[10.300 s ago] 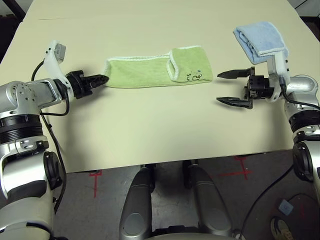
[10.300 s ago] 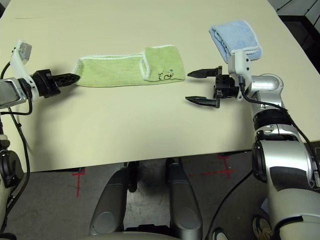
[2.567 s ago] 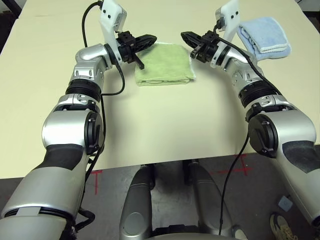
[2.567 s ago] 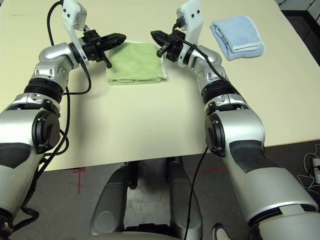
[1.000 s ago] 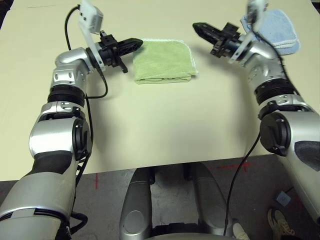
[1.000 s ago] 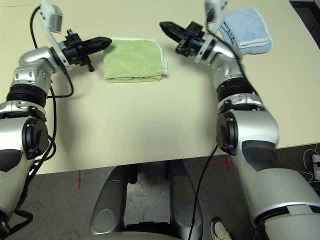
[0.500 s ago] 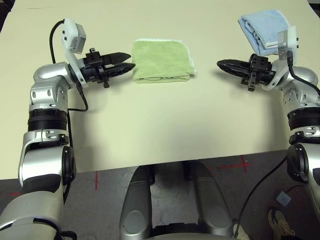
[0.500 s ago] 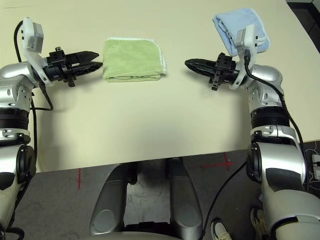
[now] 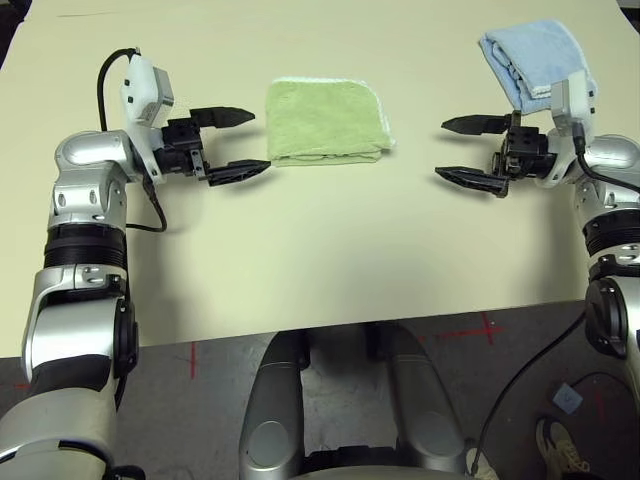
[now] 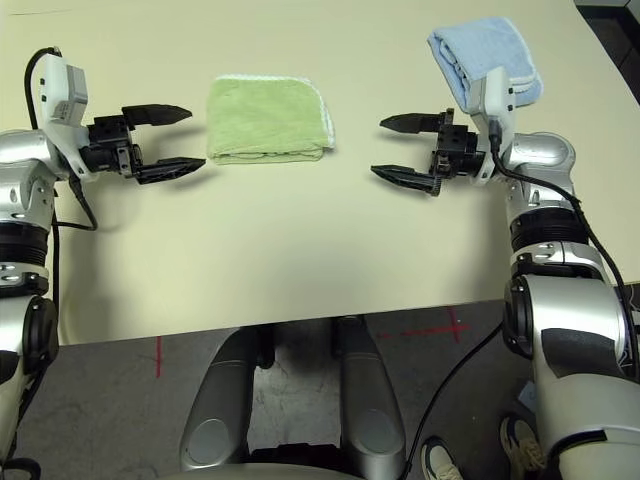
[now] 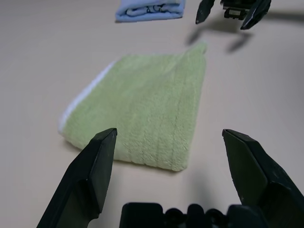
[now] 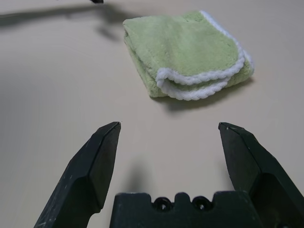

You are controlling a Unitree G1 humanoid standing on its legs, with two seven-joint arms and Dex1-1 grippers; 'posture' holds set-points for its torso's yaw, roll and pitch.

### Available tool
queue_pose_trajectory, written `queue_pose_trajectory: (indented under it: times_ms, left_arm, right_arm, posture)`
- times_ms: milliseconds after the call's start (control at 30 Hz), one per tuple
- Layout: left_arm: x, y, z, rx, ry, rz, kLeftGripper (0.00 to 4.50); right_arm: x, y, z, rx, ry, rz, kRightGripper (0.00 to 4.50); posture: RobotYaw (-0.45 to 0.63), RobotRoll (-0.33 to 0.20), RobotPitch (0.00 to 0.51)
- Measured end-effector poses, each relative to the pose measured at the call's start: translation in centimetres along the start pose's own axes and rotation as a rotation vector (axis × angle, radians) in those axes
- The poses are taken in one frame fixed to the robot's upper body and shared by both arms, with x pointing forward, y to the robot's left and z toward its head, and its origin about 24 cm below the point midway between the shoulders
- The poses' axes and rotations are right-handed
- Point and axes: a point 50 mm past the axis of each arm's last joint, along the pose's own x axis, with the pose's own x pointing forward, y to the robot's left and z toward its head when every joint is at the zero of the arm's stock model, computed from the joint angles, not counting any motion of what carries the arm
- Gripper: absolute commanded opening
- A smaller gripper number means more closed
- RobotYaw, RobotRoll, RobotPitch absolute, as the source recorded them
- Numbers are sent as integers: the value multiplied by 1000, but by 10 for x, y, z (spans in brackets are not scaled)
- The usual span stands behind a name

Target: Fold the towel and set it aside.

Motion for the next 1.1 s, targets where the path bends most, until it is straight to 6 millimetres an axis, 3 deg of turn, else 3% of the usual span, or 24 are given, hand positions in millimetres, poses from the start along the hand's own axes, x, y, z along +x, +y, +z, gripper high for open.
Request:
queue_pose_trajectory:
  times_ms: [100, 133, 267, 367, 467, 800, 1100]
  left_arm:
    - [-1, 2, 1, 0, -3, -1, 4500]
    - [-1, 4, -1, -74, -9, 26, 4500]
    - [-3, 18, -8, -672, 17, 202, 4500]
    - [-8, 11, -14, -942, 85, 219, 4500]
    - [-9, 6, -23, -1082, 136, 253, 4500]
    - [21, 9, -17, -1266, 96, 225, 4500]
    - [46, 11, -19, -1305, 34, 225, 4500]
  right_arm:
    - [-2, 3, -3, 6, -4, -3, 4472]
    - [-2, 3, -3, 6, -7, -4, 4472]
    - [-2, 3, -1, -6, -18, -2, 4472]
    - [-2, 4, 0, -6, -19, -2, 4472]
    - [-2, 4, 0, -5, -21, -2, 4472]
    - [-2, 3, 3, -6, -22, 1, 4472]
    - [-1, 4, 8, -19, -24, -5, 4472]
  posture:
    - [-6, 0, 323]
    - [-9, 0, 322]
    - [-19, 0, 320]
    - [-27, 0, 324]
    - [-29, 0, 326]
    - [-35, 0, 340]
    - [-40, 0, 345]
